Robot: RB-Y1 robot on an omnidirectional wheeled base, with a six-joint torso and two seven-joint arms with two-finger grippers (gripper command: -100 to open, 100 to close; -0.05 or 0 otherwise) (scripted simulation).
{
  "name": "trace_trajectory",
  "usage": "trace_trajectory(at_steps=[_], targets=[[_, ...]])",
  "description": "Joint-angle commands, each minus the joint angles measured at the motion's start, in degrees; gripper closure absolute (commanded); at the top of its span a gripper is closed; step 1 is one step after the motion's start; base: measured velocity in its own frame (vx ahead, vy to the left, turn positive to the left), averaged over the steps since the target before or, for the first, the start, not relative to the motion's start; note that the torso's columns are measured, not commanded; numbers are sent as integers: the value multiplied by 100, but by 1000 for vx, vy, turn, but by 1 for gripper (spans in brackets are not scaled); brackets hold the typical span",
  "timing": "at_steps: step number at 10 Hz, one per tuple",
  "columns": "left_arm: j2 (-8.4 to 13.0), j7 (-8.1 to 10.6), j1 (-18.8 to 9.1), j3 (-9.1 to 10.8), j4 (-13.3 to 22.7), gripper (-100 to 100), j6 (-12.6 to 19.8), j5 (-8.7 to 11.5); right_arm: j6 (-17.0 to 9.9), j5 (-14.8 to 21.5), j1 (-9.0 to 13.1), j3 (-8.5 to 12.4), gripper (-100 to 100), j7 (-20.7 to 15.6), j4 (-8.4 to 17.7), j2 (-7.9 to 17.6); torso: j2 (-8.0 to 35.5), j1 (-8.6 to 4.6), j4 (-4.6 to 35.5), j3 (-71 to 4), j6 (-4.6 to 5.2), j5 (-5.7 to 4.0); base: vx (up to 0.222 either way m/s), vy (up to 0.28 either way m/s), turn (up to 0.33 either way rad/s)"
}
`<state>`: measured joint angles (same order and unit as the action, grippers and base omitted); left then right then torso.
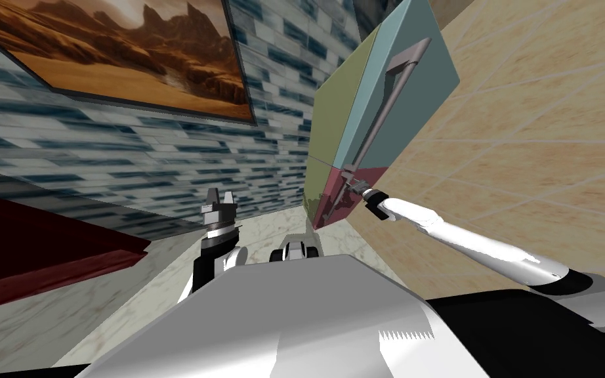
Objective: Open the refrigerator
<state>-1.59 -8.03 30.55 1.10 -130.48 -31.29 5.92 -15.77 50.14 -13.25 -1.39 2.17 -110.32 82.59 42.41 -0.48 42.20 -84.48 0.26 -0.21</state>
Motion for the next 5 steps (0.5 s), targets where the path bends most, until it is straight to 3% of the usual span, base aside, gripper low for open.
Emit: trace_trajectory(at_steps=[1,3,4,5], targets=[[1,0,0,1,1,0,0,0,479,57,489,-319,100,-248,390,-381,-7,-28,11,-4,-2,-3,-119,-141,-171],[1,0,-1,1,1,0,0,0,729,57,823,-319,100,-248,458,-460,-57,-63,-3,-39,8,-15,-104,-117,-52],[1,0,0,1,1,0,0,0,1011,96,979,-521,100,-395,641,-704,-87,-25,2,-61,-10,7,-98,-153,-155],[1,0,0,1,0,0,0,0,1170,96,1147,-521,100,-395,735,-769,-93,-49,-15,-63,11,-6,-92,-123,-111]])
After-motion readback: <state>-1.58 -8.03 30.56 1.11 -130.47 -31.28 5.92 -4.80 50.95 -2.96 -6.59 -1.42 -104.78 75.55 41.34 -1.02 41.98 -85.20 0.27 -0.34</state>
